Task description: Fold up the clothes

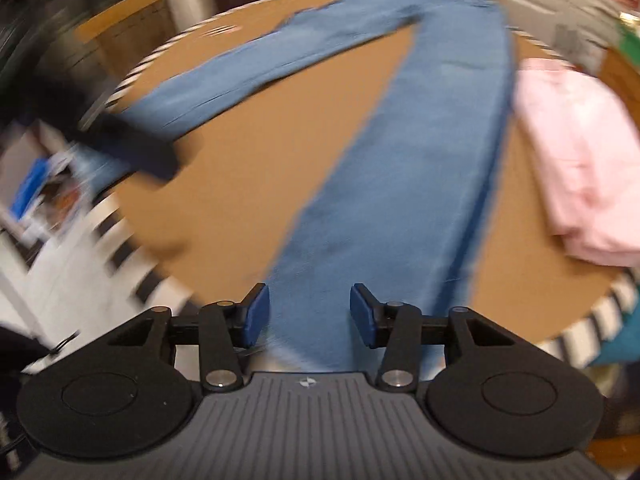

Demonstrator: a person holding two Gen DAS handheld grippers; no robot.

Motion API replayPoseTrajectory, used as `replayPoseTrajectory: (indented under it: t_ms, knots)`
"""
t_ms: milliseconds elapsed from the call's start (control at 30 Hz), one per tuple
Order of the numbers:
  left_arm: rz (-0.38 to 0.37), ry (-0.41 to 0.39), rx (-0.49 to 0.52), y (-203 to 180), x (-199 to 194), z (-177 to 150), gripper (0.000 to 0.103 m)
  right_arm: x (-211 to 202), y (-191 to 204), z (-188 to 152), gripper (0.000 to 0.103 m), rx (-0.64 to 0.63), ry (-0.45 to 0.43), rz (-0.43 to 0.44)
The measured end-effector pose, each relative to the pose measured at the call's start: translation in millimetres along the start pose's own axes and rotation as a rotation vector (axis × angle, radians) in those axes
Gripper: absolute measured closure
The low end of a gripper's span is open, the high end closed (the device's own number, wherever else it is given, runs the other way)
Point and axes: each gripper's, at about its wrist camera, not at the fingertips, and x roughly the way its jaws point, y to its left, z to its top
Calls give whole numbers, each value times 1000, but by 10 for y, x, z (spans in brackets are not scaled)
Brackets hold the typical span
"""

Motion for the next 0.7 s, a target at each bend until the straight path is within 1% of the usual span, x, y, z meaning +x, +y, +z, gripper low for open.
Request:
replayPoseTrajectory:
  t_ms: [33, 67, 133, 167, 200, 233, 300, 333, 400, 433, 467, 533, 600, 667, 700]
  knots:
    - [3, -8, -22, 8, 2, 18, 23, 8, 71, -54, 46, -30, -8, 11]
    - [8, -10, -47, 14, 31, 29, 23, 13, 135, -100, 41, -62, -14, 17]
    - [6, -7, -77, 30, 49, 46, 23, -18, 206, -141, 40, -126, -8, -7]
    - [9, -11, -82, 17, 81, 49, 23, -94, 156, -137, 40, -105, -5, -16]
    - [19, -19, -83, -7, 108, 46, 23, -184, 93, -134, 40, -73, -12, -23]
    - [22, -26, -80, -46, 150, 37, 23, -314, -14, -143, 39, -7, -54, -24]
    - [23, -46, -75, -126, 253, -7, 22, -574, -302, -204, 30, 155, -146, -36]
    - [24, -56, -73, -166, 306, -30, 22, -666, -463, -248, 23, 233, -169, -39]
    - [28, -52, -62, -228, 483, -77, 22, -833, -770, -327, 21, 381, -210, -46]
    - [38, -42, -56, -259, 585, -100, 23, -854, -871, -328, 21, 421, -207, -55]
    - [57, -25, -42, -286, 680, -119, 24, -868, -963, -326, 18, 460, -202, -69]
    - [87, 0, -13, -336, 819, -151, 24, -891, -1073, -361, 12, 524, -175, -129]
    - [100, 8, 13, -383, 888, -180, 21, -868, -1119, -430, 10, 562, -171, -147]
    - [115, 24, 42, -450, 940, -197, 21, -813, -1129, -440, 1, 594, -183, -145]
    - [116, 32, 48, -478, 960, -210, 20, -812, -1135, -450, 1, 600, -184, -141]
